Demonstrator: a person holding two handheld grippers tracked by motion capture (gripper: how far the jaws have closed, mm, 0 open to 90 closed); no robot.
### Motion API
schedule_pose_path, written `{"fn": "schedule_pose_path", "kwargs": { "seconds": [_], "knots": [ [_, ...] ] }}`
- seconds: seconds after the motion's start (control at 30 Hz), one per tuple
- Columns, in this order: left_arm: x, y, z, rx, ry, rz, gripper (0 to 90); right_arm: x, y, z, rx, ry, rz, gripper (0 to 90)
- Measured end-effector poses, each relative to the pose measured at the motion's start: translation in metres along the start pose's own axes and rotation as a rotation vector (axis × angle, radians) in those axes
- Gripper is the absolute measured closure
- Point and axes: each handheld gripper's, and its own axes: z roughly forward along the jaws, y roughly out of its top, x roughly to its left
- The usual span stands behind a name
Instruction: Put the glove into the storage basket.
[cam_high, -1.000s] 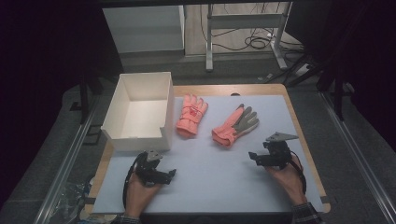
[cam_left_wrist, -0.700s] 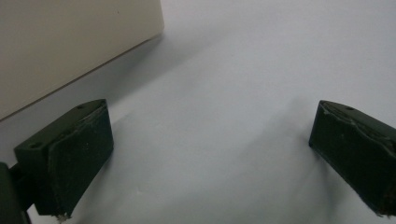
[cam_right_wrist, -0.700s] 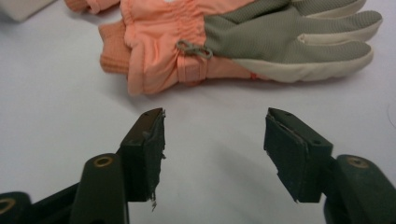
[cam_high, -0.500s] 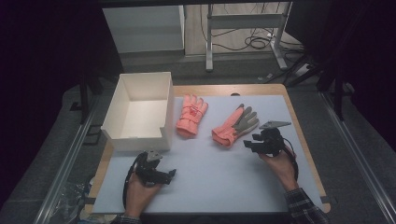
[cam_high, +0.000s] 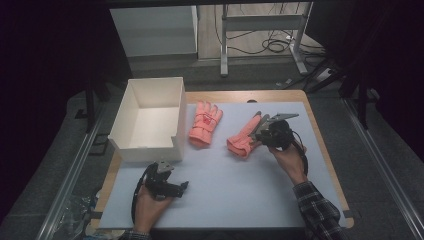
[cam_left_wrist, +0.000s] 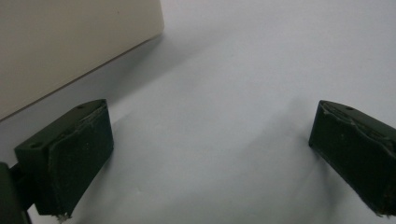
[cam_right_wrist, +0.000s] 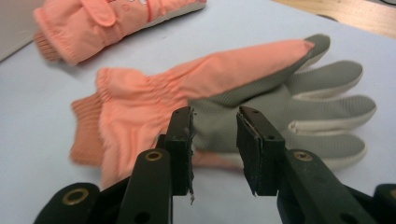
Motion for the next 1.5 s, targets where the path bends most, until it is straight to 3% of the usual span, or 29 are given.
{"fn": "schedule_pose_path", "kwargs": {
  "seconds": [0.23, 0.37, 0.5, 0.6, 0.67, 0.7, 0.73, 0.77, 0.8, 0.83, 1.03, 1.1, 1.23, 1.33, 1.37, 1.5],
  "knots": [
    [0.000, 0.000, 0.000, 0.000, 0.000, 0.001, 0.0, -0.004, 0.013, 0.018, 0.017, -0.073, 0.001, 50.6],
    [0.000, 0.000, 0.000, 0.000, 0.000, 0.002, 0.0, -0.008, 0.012, 0.034, 0.070, -0.132, 0.006, 44.0],
    [0.000, 0.000, 0.000, 0.003, 0.000, 0.005, 0.1, -0.013, 0.005, 0.042, 0.082, -0.113, 0.040, 43.8],
    [0.000, 0.000, 0.000, 0.003, -0.001, 0.004, 0.0, -0.013, 0.000, 0.048, 0.086, -0.120, 0.044, 53.0],
    [0.000, 0.000, 0.000, 0.003, 0.000, 0.005, 0.0, -0.012, -0.003, 0.048, 0.083, -0.118, 0.057, 64.0],
    [0.000, 0.000, 0.000, 0.003, 0.000, 0.005, 0.0, -0.012, -0.003, 0.048, 0.083, -0.118, 0.057, 64.0],
    [0.000, 0.000, 0.000, 0.003, 0.000, 0.005, 0.0, -0.011, -0.006, 0.048, 0.077, -0.116, 0.063, 75.3],
    [0.000, 0.000, 0.000, 0.003, 0.000, 0.004, 0.0, -0.011, -0.006, 0.048, 0.077, -0.116, 0.063, 75.3],
    [0.000, 0.000, 0.000, 0.003, 0.000, 0.005, 0.1, -0.012, -0.006, 0.048, 0.074, -0.103, 0.073, 83.3],
    [0.000, 0.000, 0.000, 0.003, 0.000, 0.005, 0.0, -0.013, -0.006, 0.047, 0.072, -0.100, 0.082, 85.2],
    [0.000, 0.000, 0.000, 0.004, -0.001, 0.004, 0.0, -0.012, -0.004, 0.044, 0.058, -0.094, 0.080, 88.1],
    [0.000, 0.000, 0.000, 0.003, -0.001, 0.004, 0.0, -0.015, -0.001, 0.037, 0.044, -0.071, 0.100, 88.4],
    [0.000, 0.000, 0.000, 0.003, -0.001, 0.003, 0.0, -0.015, 0.003, 0.029, 0.036, -0.059, 0.089, 88.5],
    [0.000, 0.000, 0.000, 0.002, -0.001, 0.004, 0.0, -0.013, 0.006, 0.020, 0.018, -0.023, 0.073, 88.4],
    [0.000, 0.000, 0.000, 0.004, -0.001, 0.004, 0.0, -0.009, 0.007, 0.013, 0.011, 0.015, 0.048, 88.4],
    [0.000, 0.000, 0.000, 0.002, 0.000, 0.002, 0.0, -0.002, 0.007, 0.003, 0.003, 0.057, 0.038, 88.4]
  ]
}}
